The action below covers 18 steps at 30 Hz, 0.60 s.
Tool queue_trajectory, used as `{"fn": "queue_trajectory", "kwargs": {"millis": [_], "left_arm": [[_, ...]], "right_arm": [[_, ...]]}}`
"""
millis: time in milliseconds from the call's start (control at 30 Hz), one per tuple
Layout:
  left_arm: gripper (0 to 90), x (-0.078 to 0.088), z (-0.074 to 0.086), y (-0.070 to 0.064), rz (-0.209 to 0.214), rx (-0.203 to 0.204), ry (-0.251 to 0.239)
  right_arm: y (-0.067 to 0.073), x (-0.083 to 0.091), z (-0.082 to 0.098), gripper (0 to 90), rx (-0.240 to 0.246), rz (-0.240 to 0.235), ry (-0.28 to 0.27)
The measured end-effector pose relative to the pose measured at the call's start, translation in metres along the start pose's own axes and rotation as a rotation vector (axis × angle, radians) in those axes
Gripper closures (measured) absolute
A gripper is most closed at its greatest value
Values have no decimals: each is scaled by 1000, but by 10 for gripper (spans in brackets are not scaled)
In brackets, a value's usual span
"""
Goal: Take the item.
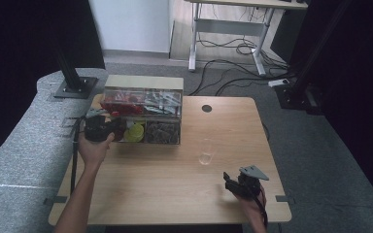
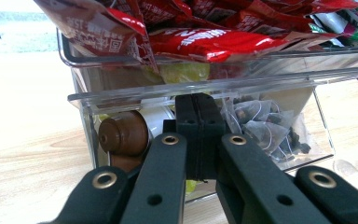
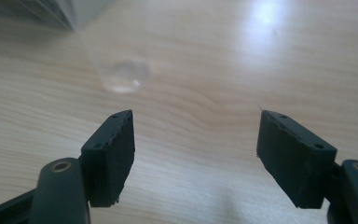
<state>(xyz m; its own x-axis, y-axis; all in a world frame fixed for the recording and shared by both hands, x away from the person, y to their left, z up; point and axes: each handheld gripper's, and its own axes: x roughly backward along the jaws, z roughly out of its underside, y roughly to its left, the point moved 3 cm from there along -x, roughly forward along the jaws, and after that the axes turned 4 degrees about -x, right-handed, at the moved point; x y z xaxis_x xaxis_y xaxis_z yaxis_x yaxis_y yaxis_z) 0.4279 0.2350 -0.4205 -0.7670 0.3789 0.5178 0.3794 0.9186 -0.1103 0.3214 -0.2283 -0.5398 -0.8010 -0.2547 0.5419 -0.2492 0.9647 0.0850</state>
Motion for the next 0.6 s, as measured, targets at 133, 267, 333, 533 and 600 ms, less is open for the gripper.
{"fn": "queue_trajectory", "kwargs": {"millis": [133, 267, 333, 533, 600], "left_arm": [[900, 0, -1, 0, 1, -6, 6], [900, 1, -1, -1, 0, -8, 4], [900, 1, -1, -1, 3, -7, 5], [900, 0, -1, 0, 10, -2, 10], [900, 0, -1, 0, 11, 0, 9]], "right_arm": [[5, 12, -15, 289, -13, -34, -47], [15, 22, -32, 312, -14, -68, -113], [23, 24, -41, 312, 3, -90, -122], [44, 24, -62, 312, 40, -139, -140], [50, 21, -68, 314, 41, -156, -143]]}}
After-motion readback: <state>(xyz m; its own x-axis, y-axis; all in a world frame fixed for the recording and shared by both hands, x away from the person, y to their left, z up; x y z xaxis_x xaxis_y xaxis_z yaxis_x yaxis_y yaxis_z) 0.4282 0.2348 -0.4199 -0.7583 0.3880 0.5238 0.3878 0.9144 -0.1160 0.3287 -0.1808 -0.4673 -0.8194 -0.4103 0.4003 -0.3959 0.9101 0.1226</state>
